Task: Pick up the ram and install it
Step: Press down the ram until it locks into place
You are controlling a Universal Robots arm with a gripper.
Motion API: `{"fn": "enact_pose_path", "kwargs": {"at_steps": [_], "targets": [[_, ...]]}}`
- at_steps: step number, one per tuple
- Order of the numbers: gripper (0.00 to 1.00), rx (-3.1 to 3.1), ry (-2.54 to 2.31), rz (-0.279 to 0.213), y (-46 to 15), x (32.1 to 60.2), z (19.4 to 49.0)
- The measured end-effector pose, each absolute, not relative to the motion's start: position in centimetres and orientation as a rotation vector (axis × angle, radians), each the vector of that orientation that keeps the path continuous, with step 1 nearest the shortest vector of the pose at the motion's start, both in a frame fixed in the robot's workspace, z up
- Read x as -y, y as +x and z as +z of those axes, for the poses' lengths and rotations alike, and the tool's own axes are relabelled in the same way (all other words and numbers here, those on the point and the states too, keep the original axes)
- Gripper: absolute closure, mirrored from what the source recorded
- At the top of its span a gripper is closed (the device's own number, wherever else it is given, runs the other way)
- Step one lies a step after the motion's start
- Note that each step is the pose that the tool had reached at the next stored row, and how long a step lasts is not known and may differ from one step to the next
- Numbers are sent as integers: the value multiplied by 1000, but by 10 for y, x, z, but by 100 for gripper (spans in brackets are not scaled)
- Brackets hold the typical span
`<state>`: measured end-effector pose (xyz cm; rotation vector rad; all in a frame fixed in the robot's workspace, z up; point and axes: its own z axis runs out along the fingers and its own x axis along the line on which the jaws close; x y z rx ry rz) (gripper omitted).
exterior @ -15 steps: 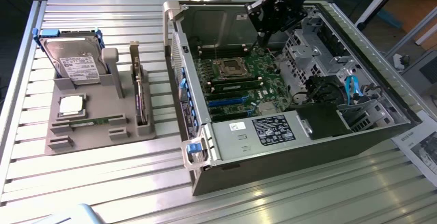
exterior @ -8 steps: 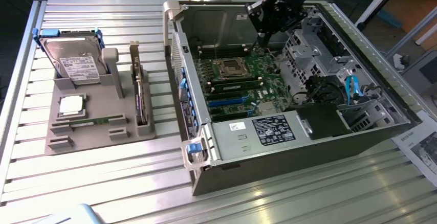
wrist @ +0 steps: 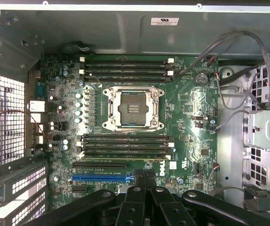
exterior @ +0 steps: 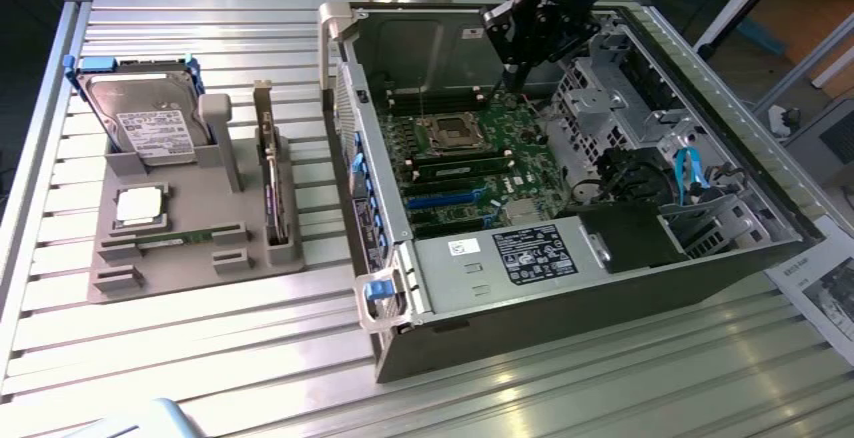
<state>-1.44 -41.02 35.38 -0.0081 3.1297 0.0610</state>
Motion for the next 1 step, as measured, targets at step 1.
{"fn": "enact_pose_path", "kwargs": {"at_steps": [1], "targets": [[90, -3130, -8, 61, -14, 410, 354]]}}
